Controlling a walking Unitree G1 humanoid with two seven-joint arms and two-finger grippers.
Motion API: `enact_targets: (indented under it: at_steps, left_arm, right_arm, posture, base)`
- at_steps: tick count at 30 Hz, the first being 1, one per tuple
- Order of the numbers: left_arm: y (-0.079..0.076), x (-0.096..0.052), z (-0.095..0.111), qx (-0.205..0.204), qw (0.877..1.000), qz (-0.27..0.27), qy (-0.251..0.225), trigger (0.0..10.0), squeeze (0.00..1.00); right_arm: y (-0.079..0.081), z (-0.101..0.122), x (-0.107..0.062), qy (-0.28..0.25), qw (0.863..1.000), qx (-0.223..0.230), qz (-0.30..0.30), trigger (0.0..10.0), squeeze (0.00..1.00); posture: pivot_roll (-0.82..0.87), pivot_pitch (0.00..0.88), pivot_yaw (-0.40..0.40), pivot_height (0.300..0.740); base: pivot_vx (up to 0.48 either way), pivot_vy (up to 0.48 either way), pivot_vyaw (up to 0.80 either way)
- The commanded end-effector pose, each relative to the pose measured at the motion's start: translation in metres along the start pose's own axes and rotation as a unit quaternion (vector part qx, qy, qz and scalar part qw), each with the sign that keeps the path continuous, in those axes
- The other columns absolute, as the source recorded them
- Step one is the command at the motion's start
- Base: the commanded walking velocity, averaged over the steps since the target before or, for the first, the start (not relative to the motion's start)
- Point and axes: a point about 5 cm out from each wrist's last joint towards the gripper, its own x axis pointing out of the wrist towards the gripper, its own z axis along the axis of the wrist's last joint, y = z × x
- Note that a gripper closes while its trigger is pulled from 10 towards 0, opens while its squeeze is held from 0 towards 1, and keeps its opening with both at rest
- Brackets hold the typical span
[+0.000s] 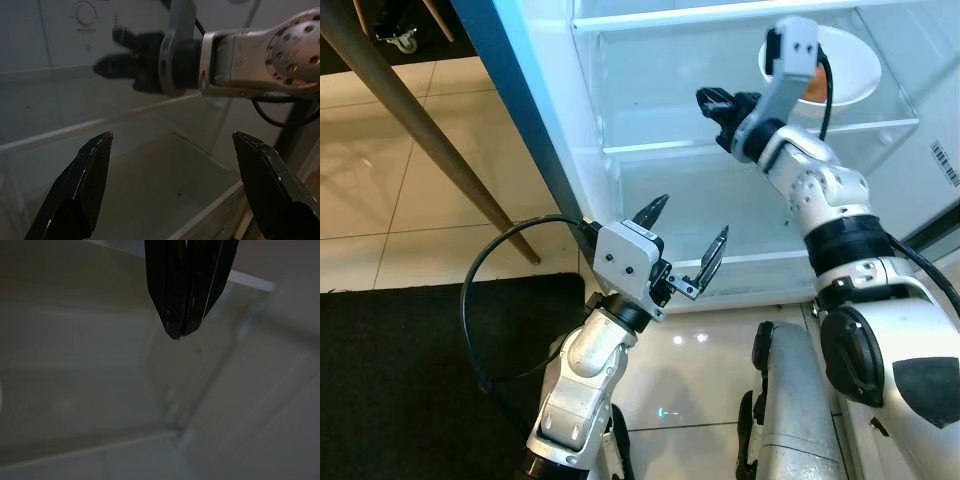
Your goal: Restocking fridge
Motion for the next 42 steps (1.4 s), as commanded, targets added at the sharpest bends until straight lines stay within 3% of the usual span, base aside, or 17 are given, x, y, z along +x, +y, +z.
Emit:
enact_targets:
  at_steps: [1,6,16,26,42]
  left_arm:
    - [-0.003,-0.005,-0.003,-0.001,1.000,-0.002,0.014,10.0,0.00]
    - [-0.004,-0.004,-0.002,-0.003,1.000,-0.002,0.015,10.0,0.00]
    - [-0.005,-0.003,-0.002,-0.006,1.000,-0.001,0.016,10.0,0.00]
    - [-0.005,-0.002,0.000,-0.006,1.000,0.000,0.014,10.0,0.00]
    - [-0.006,-0.002,0.000,-0.006,1.000,0.000,0.015,10.0,0.00]
  right_arm:
    - [0.003,-0.004,0.003,0.009,1.000,-0.015,-0.009,10.0,0.00]
    - [-0.002,-0.007,0.006,0.039,0.996,-0.054,-0.059,10.0,0.00]
    - [-0.015,-0.005,0.005,0.061,0.986,-0.065,-0.141,10.0,0.00]
    - [-0.031,0.004,0.000,0.025,0.974,-0.053,-0.217,10.0,0.00]
    - [-0.082,0.017,-0.030,0.009,0.932,-0.042,-0.359,10.0,0.00]
  posture:
    - [0.08,0.361,0.024,0.504]
    - [0.08,0.367,0.026,0.504]
    - [0.07,0.368,0.026,0.504]
    - [0.08,0.368,0.034,0.504]
    - [0.09,0.366,0.031,0.504]
  base:
    - [0.000,0.000,0.00]
    - [0.000,0.000,0.00]
    - [0.000,0.000,0.00]
    - [0.000,0.000,0.00]
    - [0.000,0.000,0.00]
